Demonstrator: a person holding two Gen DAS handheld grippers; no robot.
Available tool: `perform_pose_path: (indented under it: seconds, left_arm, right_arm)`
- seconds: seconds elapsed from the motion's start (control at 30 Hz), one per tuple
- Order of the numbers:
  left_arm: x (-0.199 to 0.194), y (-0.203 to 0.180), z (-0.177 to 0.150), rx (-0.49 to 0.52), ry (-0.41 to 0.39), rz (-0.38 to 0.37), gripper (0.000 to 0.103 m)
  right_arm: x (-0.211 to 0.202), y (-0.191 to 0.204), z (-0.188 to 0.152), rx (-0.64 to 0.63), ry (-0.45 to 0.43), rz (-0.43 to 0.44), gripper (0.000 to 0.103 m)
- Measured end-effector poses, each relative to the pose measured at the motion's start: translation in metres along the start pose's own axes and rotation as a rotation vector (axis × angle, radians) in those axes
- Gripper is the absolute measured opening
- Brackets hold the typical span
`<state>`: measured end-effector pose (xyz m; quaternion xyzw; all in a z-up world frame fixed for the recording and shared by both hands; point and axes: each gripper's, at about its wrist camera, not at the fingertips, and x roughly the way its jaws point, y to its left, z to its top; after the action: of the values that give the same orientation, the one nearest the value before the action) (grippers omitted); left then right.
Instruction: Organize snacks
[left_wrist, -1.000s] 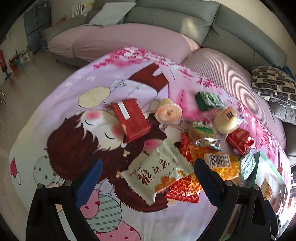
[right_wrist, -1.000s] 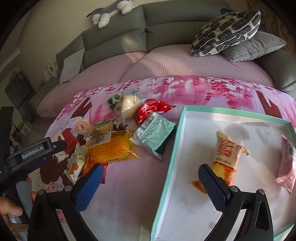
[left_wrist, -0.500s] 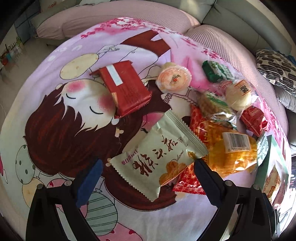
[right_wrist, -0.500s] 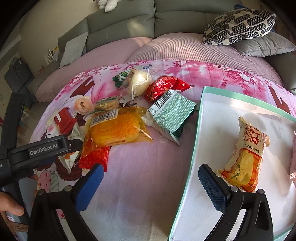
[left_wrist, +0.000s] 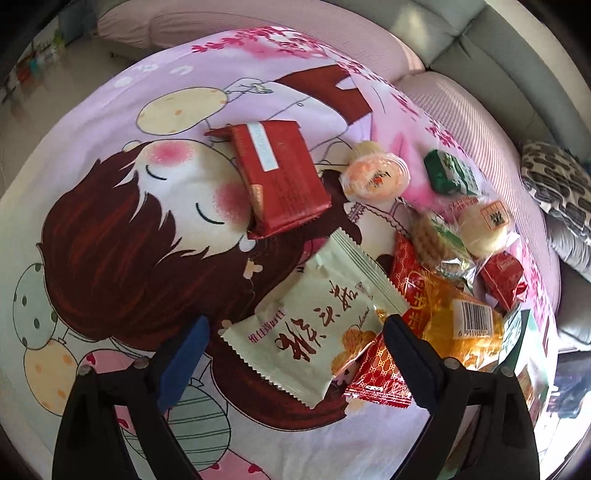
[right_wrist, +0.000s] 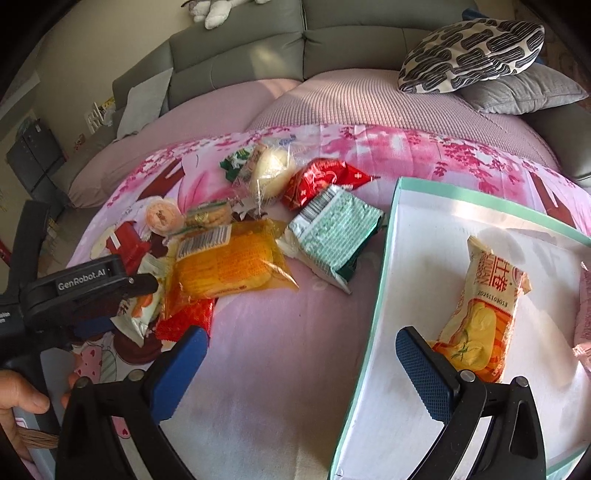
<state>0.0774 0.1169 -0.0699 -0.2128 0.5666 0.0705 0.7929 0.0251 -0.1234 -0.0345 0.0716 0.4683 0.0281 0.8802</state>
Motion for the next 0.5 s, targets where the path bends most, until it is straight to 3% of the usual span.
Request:
perform_pose_path:
  seconds: [0.5]
  left_arm:
    - [-0.001, 0.008, 0.009, -0.061, 0.022, -0.073, 0.092]
  right_arm:
    - [0.028, 0.052, 0.030, -0.185, 0.001, 0.012, 0.103]
